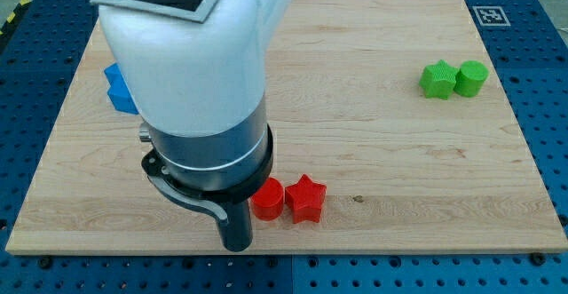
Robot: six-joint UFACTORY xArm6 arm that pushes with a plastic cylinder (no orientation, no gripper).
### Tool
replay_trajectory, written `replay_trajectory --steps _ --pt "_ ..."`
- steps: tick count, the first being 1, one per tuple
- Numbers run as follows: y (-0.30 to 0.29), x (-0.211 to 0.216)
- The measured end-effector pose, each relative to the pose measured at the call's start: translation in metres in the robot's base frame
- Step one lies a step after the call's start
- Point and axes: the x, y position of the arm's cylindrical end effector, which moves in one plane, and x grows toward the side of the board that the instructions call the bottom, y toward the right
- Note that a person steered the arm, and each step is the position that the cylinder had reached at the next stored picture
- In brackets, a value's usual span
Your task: Move the red circle to the center
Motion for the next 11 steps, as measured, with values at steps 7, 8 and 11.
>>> replay_trajectory --steps 7,8,11 --pt "0.035 -0.064" --pt "0.039 -0.082" --pt "0.042 -0.164"
